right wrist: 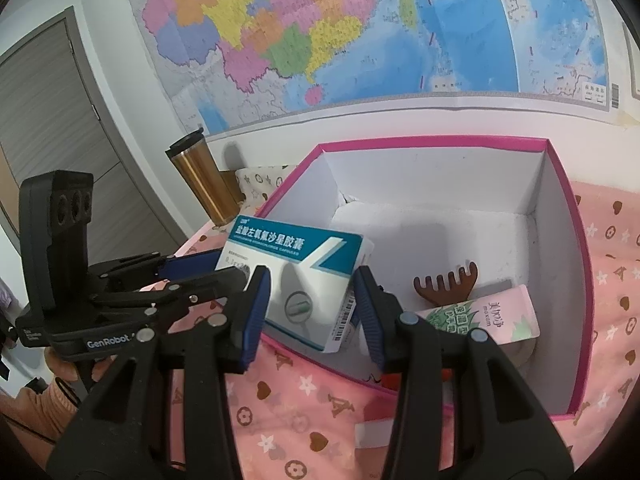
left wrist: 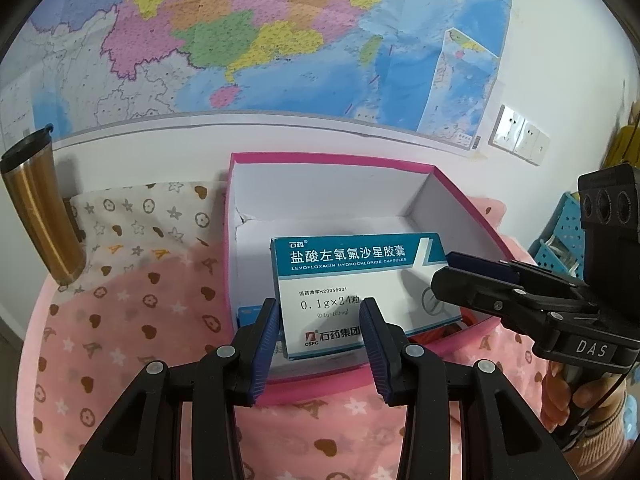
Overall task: Organize rigid objects
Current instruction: 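Lower the medicine box into the magenta box and open the right gripper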
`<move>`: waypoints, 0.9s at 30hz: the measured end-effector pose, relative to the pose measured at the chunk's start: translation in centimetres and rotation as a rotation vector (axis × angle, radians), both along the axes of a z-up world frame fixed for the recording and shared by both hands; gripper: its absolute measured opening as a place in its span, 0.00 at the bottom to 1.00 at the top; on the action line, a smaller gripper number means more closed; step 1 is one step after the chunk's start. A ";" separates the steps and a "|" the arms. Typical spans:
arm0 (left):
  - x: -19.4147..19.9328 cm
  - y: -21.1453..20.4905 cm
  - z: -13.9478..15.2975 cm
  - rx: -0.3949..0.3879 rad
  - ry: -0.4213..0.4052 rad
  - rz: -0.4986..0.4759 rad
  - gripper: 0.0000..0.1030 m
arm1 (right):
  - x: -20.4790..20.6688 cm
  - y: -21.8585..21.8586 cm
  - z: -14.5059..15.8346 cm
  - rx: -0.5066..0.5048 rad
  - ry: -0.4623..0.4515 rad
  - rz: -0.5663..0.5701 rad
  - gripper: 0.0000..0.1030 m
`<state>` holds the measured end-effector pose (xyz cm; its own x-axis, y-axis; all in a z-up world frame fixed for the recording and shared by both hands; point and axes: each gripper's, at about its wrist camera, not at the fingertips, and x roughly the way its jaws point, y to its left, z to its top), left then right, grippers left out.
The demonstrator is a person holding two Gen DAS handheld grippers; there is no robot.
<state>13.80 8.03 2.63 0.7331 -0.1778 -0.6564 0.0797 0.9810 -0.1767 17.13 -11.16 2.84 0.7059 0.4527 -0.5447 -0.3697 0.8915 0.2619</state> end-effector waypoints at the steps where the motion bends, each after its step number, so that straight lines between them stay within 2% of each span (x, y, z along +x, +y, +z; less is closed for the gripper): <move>1: 0.1 0.0 -0.1 0.001 0.002 0.001 0.39 | 0.1 0.0 -0.1 0.001 0.004 -0.001 0.45; 27: 1.0 0.9 -1.2 0.014 0.045 0.026 0.40 | 2.0 0.5 -2.1 0.016 0.094 0.001 0.45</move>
<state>14.84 8.95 1.46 0.7071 -0.1500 -0.6910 0.0466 0.9850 -0.1661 19.16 -10.63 0.77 0.6512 0.4629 -0.6014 -0.3437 0.8864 0.3101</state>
